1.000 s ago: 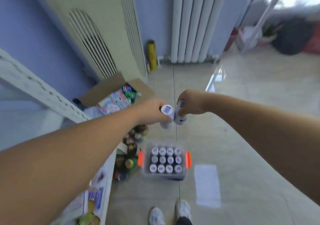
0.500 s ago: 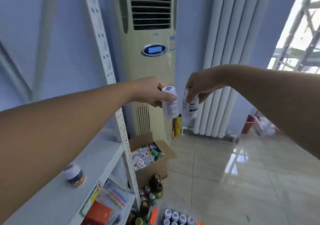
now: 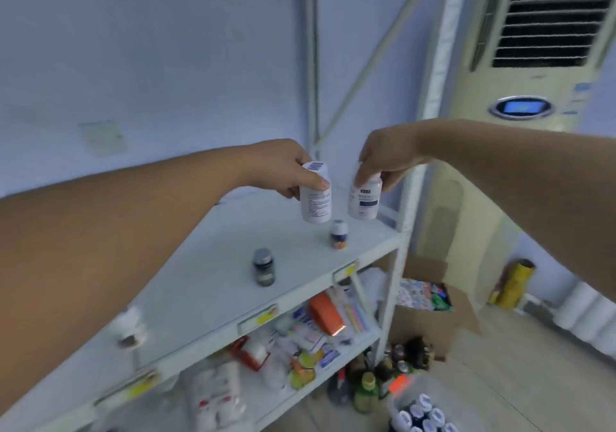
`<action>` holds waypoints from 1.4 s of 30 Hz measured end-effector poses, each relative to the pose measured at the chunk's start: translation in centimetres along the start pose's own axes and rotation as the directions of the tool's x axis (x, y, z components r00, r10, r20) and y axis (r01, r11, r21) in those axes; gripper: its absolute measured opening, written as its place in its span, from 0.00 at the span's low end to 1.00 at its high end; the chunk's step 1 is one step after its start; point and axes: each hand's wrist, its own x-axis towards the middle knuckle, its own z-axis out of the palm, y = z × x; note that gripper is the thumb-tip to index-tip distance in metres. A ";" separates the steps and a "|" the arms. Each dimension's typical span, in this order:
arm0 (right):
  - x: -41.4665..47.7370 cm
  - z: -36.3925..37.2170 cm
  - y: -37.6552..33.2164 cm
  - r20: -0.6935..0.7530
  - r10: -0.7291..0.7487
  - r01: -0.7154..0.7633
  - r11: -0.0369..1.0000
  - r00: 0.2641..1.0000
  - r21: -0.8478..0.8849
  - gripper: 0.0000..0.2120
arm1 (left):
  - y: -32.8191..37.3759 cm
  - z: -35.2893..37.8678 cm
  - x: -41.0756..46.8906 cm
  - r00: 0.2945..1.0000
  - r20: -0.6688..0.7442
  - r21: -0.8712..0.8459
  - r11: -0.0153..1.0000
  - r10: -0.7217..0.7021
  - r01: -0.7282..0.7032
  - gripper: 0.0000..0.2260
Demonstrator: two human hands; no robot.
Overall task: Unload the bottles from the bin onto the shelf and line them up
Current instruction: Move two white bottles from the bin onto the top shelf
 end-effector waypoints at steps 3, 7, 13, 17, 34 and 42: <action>1.7 3.3 -7.4 0.082 -0.107 0.110 0.993 0.991 -0.030 0.10 | -4.3 -3.2 -7.2 0.990 -0.102 0.005 0.995 -0.098 0.099 0.13; 3.6 8.1 -17.6 0.156 -0.231 0.242 0.969 0.960 -0.054 0.13 | -10.1 -7.2 -16.0 0.953 -0.204 -0.016 0.974 -0.225 0.226 0.15; 6.4 17.3 -32.0 0.266 -0.364 0.390 0.920 0.893 -0.050 0.15 | -20.2 -11.9 -27.8 0.877 -0.277 -0.066 0.918 -0.392 0.390 0.15; 8.6 23.5 -40.2 0.323 -0.404 0.445 0.894 0.855 -0.058 0.14 | -26.6 -14.6 -33.6 0.849 -0.273 -0.066 0.889 -0.453 0.453 0.15; 29.4 39.4 -54.6 0.270 -0.448 0.515 0.811 0.852 -0.278 0.13 | -52.2 -16.1 -33.3 0.637 -0.442 -0.141 0.750 -0.632 0.646 0.15; 38.6 48.2 -56.6 0.398 -0.467 0.593 0.748 0.789 -0.298 0.16 | -60.7 -13.5 -29.7 0.573 -0.344 -0.257 0.661 -0.744 0.705 0.11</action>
